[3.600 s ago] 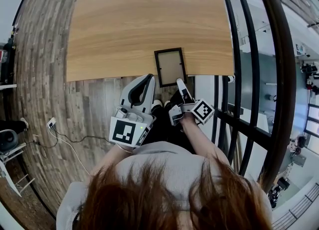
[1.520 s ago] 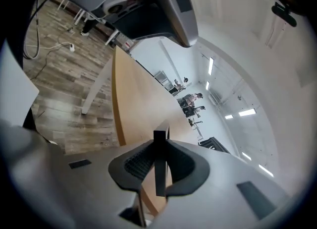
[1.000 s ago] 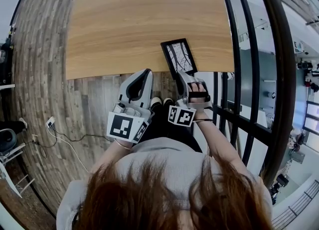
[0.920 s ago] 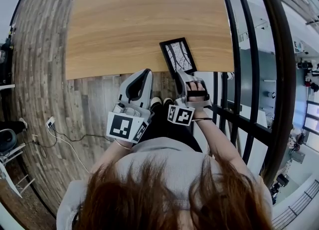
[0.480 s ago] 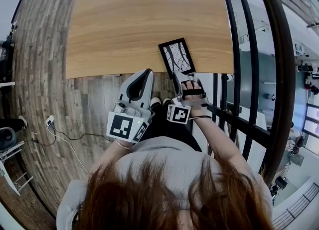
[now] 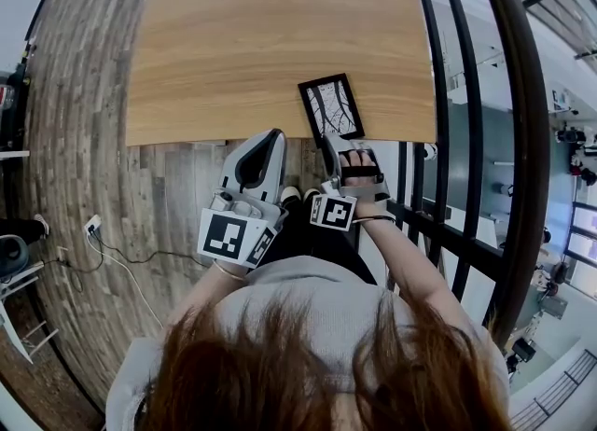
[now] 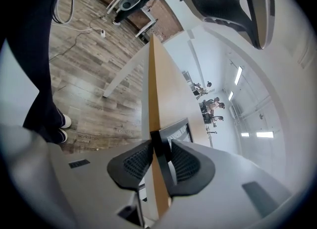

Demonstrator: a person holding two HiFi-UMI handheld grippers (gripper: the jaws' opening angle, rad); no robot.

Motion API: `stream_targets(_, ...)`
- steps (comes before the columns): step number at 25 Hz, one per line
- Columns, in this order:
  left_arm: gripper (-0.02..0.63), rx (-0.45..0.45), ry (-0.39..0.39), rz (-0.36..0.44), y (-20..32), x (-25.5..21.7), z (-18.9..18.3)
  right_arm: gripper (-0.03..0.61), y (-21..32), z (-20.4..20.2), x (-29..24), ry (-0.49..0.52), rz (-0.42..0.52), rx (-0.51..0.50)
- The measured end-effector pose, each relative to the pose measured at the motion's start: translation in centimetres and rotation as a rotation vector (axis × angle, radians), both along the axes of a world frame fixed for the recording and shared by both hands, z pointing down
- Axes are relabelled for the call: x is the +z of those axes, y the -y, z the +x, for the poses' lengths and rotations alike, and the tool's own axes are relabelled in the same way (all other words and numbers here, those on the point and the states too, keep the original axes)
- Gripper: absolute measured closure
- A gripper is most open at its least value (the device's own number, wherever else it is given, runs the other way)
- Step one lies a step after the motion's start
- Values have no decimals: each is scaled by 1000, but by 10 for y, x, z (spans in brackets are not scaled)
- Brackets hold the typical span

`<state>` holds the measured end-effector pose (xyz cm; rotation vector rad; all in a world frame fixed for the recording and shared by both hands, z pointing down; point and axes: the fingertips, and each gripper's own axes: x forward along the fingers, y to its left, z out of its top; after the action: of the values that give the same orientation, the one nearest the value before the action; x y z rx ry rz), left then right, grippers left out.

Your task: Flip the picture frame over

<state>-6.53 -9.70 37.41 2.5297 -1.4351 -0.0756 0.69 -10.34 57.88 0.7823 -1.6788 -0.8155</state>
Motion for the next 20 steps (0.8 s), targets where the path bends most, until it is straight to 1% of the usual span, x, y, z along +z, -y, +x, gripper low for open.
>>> stream_targets(4,607,3,2,0,-1,1,2,479,-1,0,0,43,-16,-5)
stream_targets(8,607,6,3,2,-2,0,3,459,-1,-1,-3,101,-40,13)
stream_targets(9,607,7,3,2,-2,0,2,436,-1,-1,-5,120,-45,19)
stream_targets(11,607,8,5,2,-2,0,2,372,1,-2,-9,160,-64,28)
stream_targets(12,607,8,6,1,-2,0,2,357,2,-3,-10,176,-78,29)
stream_targets(14,607,9,4,0,-2,0,2,345,2,-5,-13,191,-98,25)
stream_targets(20,607,7,6,-2,-3,1,1,339,-4,-5,-21,227,-122,25)
